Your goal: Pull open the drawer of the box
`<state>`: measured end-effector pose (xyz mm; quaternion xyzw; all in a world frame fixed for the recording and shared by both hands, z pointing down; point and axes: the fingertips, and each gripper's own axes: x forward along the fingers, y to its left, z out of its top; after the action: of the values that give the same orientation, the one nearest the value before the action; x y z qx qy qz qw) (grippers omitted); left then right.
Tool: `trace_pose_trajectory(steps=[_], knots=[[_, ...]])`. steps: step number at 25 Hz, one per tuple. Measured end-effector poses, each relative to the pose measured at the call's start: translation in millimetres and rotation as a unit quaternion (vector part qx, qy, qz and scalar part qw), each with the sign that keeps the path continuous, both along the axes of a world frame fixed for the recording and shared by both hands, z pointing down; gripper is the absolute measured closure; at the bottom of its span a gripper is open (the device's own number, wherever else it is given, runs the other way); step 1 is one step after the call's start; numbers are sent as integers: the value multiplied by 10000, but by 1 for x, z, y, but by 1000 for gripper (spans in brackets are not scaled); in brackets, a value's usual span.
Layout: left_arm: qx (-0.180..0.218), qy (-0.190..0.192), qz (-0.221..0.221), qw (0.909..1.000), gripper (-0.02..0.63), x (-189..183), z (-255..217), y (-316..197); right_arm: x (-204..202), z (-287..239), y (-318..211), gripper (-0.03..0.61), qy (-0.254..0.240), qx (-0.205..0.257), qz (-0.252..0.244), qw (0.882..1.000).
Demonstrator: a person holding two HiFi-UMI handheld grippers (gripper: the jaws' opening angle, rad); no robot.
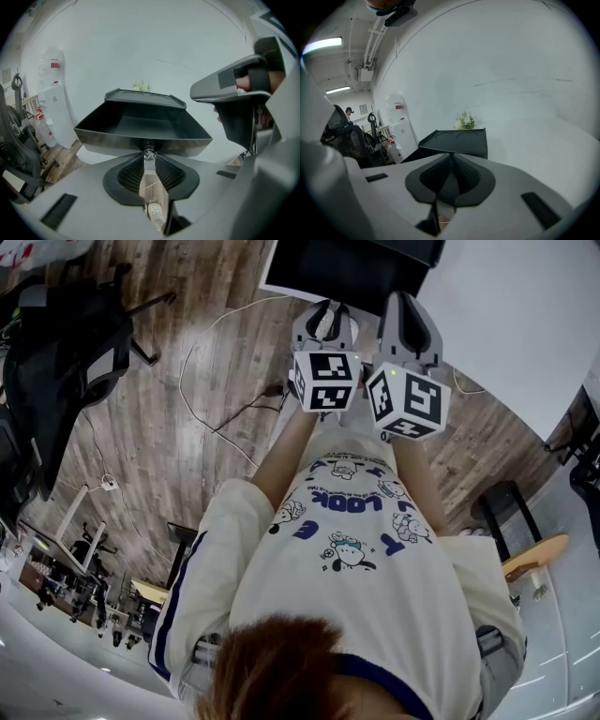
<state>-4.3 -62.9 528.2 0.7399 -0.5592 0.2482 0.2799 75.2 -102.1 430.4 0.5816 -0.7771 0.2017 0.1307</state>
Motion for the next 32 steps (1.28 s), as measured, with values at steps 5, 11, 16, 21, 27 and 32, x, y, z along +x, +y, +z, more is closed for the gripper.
trace_pose_trajectory(steps=[5, 11, 16, 21, 27, 32], knots=[[81, -23, -1, 10000, 534, 0, 0, 0, 0, 0, -1, 534, 2, 10, -36, 10000], [117, -4, -31, 9999, 534, 2, 0, 0, 1, 1, -2, 534, -12, 0, -71, 10000], [100, -6, -72, 9999, 534, 1, -3, 3, 4, -3, -3, 534, -12, 11, -58, 10000], [74, -1, -94, 9999, 534, 0, -2, 7, 3, -3, -6, 534, -27, 25, -71, 10000], [62, 25, -117, 9999, 532, -1, -2, 7, 2, -4, -4, 534, -29, 32, -96, 9999], [22, 61, -199, 9998, 532, -2, -2, 7, 2, -7, -6, 533, -30, 82, -109, 9999]])
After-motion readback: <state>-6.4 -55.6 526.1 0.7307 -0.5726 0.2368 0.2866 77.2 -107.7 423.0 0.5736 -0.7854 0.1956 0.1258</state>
